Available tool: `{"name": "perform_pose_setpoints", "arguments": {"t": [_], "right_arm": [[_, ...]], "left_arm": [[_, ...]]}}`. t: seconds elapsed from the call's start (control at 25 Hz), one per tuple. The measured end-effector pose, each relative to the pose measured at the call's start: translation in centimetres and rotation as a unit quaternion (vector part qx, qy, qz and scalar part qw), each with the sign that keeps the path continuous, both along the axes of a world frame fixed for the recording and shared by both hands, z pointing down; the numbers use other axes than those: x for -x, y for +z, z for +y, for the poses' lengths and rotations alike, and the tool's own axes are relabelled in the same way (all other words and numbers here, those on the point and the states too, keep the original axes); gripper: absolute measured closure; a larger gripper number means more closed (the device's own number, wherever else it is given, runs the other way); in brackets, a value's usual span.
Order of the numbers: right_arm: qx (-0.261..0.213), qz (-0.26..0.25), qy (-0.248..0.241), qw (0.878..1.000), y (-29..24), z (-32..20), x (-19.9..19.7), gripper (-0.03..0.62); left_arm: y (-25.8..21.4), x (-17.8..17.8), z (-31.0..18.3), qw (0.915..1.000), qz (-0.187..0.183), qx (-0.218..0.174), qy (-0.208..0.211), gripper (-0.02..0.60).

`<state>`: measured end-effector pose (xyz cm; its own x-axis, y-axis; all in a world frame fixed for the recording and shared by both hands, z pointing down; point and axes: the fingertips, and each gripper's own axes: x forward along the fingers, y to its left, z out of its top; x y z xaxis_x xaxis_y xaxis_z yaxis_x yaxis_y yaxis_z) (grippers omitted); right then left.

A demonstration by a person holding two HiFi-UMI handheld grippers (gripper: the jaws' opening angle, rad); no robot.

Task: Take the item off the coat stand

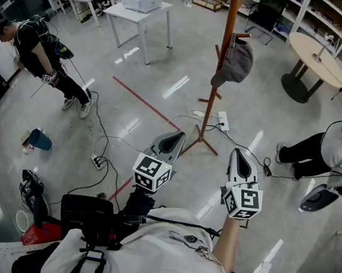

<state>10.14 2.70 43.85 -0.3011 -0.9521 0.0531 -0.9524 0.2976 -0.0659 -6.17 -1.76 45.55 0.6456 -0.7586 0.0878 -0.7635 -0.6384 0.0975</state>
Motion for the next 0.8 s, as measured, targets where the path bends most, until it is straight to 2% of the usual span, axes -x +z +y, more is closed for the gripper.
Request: {"name": "perform_pose_setpoints", "arguments": {"t": [0.44,0.8], "right_arm": [[0.006,-0.001,-0.009,1.000,0.4,0.1,-0.7,0.591],[0.017,-0.018,-0.042,0.999,2.2,0.3,-1.1,0.591]], "left_arm": [[0.3,-1.4,0.2,1.0000,-0.003,0.007,0.000,0.588],[1.7,-3.8,1.0,0.9996,-0.013,0.023,0.004,0.588]]}}
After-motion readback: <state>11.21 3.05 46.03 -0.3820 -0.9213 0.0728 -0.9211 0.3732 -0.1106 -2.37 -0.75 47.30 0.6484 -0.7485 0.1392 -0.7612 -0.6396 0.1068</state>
